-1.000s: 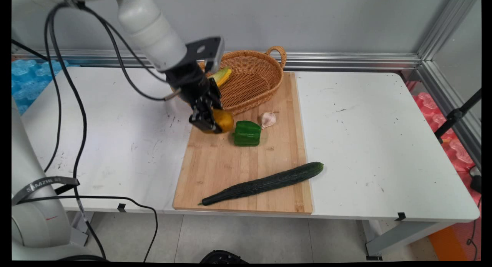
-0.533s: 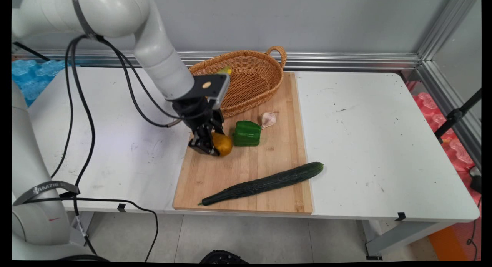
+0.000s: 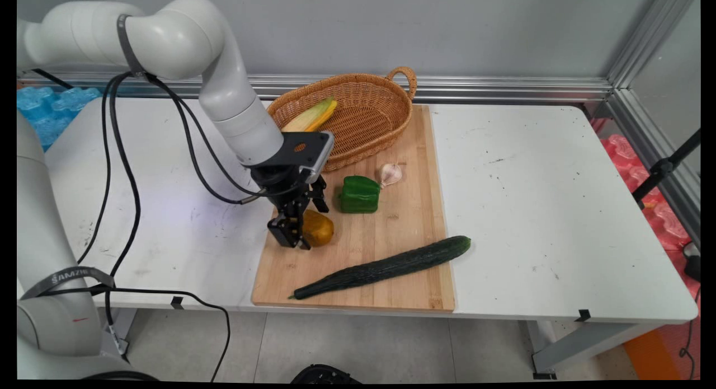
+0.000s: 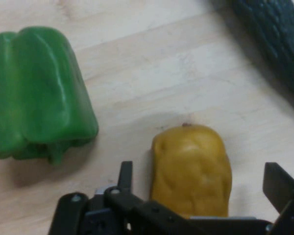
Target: Place the picked object on the cutting board
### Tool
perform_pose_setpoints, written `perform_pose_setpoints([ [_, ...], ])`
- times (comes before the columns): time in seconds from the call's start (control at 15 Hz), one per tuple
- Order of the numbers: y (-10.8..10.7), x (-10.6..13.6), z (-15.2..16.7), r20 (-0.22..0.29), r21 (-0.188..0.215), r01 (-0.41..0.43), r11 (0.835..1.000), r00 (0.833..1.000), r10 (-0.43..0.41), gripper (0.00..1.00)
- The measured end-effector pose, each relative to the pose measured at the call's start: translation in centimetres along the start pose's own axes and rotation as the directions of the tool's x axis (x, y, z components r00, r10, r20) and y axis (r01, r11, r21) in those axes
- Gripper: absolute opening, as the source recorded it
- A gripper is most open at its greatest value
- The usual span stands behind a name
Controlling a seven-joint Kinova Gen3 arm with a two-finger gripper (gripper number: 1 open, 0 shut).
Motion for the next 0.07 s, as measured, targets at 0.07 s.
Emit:
perform_pose_setpoints([
  [0.07, 0.12, 0.02, -0.18, -0.004, 0.001, -0.001, 1.000, 1.000, 0.001, 1.00],
])
